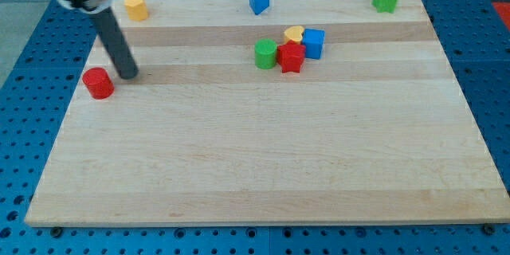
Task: Point your arm at the group of blocks
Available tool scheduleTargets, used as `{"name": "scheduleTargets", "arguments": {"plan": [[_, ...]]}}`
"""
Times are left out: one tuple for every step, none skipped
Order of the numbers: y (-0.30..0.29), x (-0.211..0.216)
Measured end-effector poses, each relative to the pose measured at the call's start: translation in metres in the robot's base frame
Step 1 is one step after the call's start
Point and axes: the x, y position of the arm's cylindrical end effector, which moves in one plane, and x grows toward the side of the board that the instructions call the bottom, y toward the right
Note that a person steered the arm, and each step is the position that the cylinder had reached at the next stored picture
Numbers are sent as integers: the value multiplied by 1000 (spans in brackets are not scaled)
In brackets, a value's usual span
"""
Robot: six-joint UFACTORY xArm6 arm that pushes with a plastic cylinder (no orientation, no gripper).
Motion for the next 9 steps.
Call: {"name": "scheduleTargets", "arguments": {"plan": [[19,-4],[19,-4],[55,9],[125,65],[184,67],[180,29],[155,57],[169,142],[170,154]]}}
